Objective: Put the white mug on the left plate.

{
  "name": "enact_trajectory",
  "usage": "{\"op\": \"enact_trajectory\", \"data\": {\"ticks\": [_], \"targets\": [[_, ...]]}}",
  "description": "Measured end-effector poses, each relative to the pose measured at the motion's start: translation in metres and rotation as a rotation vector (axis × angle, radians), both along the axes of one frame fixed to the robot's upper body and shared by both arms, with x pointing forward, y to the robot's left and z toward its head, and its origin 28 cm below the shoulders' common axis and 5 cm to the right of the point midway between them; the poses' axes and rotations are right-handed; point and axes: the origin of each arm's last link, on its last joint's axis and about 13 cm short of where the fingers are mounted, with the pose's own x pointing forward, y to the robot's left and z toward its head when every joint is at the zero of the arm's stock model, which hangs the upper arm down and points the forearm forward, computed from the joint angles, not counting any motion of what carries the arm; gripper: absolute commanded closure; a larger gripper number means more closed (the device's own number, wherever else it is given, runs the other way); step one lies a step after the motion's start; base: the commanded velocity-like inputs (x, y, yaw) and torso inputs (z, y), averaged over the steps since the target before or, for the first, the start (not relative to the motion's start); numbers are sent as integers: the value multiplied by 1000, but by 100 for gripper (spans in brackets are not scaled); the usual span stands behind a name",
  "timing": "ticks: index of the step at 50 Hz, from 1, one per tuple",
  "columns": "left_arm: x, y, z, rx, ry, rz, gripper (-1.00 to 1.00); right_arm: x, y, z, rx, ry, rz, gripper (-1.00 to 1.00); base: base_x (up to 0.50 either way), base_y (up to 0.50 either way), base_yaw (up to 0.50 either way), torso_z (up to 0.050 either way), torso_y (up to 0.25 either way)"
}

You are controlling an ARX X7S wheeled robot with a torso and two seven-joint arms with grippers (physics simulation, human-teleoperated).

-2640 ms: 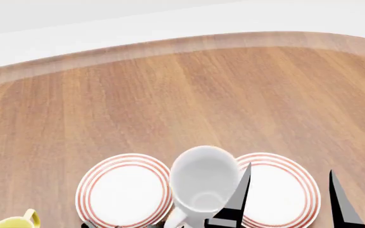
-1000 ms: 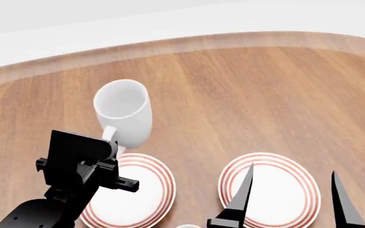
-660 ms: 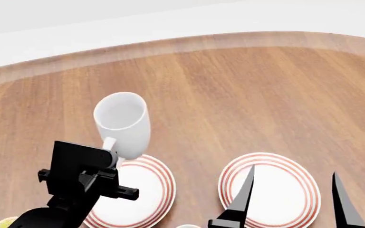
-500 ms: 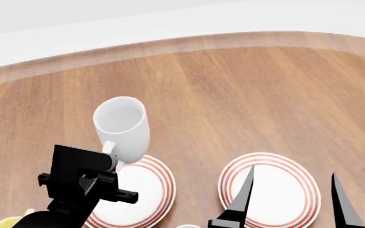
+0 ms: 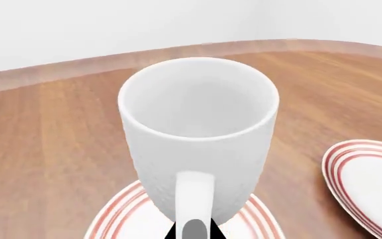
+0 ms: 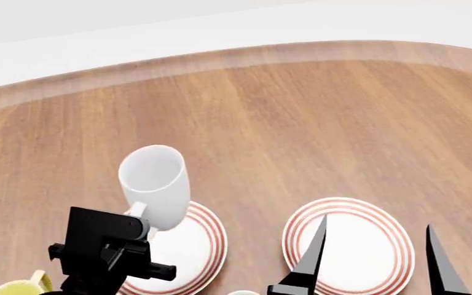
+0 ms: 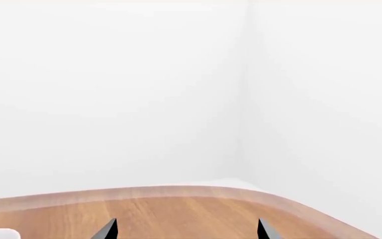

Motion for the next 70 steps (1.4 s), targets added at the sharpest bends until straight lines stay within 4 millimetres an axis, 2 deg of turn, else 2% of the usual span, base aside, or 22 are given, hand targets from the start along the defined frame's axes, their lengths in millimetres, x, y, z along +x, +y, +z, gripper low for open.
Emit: {"op": "enact_trajectory", "data": {"ticks": [70], "targets": [[-2, 6, -45, 27, 110, 39, 100, 0, 0, -1, 6, 1, 3, -100, 0, 0, 0, 0, 0]]}}
